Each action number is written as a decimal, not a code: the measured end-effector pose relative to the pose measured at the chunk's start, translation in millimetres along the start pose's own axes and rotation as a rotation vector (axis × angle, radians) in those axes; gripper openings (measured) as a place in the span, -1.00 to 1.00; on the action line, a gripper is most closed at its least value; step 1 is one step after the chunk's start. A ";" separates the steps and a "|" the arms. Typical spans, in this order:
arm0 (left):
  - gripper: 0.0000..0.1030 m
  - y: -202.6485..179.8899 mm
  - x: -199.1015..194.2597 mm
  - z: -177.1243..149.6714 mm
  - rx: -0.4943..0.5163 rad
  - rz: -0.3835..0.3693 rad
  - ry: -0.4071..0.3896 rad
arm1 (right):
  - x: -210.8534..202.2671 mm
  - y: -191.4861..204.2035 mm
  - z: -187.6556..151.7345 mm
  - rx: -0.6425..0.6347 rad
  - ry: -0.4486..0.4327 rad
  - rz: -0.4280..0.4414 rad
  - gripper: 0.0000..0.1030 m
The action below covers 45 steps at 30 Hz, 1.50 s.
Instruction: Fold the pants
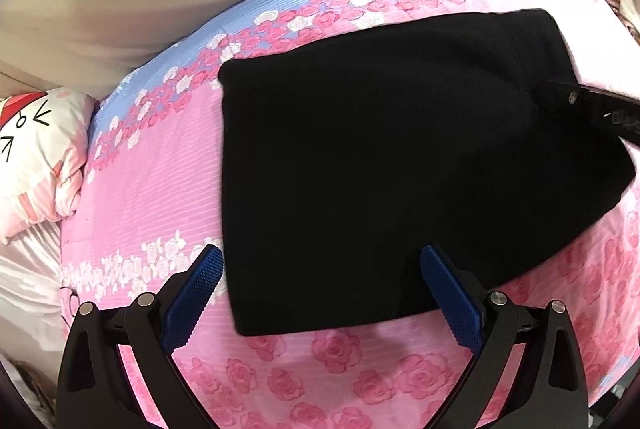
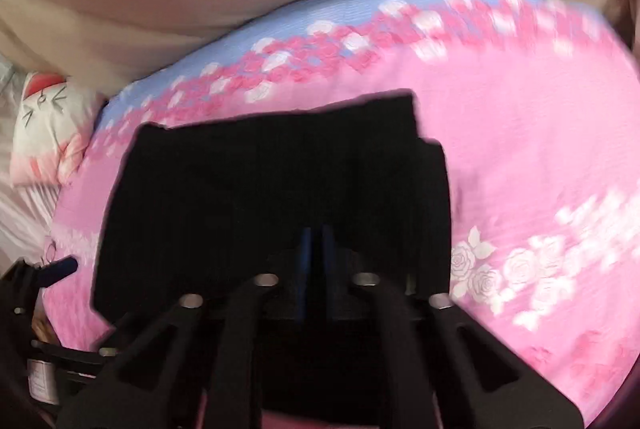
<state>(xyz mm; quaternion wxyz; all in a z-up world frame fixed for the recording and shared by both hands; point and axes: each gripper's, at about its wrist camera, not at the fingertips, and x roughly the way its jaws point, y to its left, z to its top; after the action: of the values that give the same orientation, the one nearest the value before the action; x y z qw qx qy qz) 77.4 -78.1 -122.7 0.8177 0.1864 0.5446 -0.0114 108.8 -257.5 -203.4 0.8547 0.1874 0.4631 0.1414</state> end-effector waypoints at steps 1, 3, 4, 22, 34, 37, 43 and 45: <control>0.90 2.3 0.9 -1.1 -0.003 -0.002 0.003 | -4.7 0.3 2.7 0.023 0.011 -0.011 -1.00; 0.90 9.0 3.0 -3.0 -0.016 -0.005 0.006 | -23.8 14.6 12.7 0.014 -0.023 -0.067 -0.87; 0.90 13.4 4.3 -4.1 -0.028 -0.011 0.005 | -33.2 24.5 20.6 -0.012 -0.058 -0.049 -0.87; 0.90 89.1 25.8 -4.8 -0.188 -0.060 0.027 | -62.1 3.8 -11.0 -0.060 0.008 -0.152 0.31; 0.90 37.1 12.4 7.3 -0.092 -0.095 0.011 | -54.4 36.6 -41.1 -0.084 -0.048 -0.057 -0.91; 0.90 30.8 -0.2 14.0 -0.078 -0.100 -0.035 | -64.9 63.9 -41.2 -0.164 -0.102 0.045 -0.91; 0.90 -16.4 -17.9 17.3 0.142 -0.157 -0.105 | -58.2 52.6 -8.6 0.074 -0.074 0.359 -0.90; 0.90 -26.1 -28.3 9.4 0.183 -0.171 -0.143 | -49.5 47.7 9.6 0.148 0.001 0.477 -0.90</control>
<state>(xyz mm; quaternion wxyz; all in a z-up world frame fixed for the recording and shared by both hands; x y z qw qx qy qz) 68.4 -110.6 -101.9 0.8300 0.2117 0.4955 -0.1437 87.4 -237.4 -140.5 0.7808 0.3534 0.4155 0.3047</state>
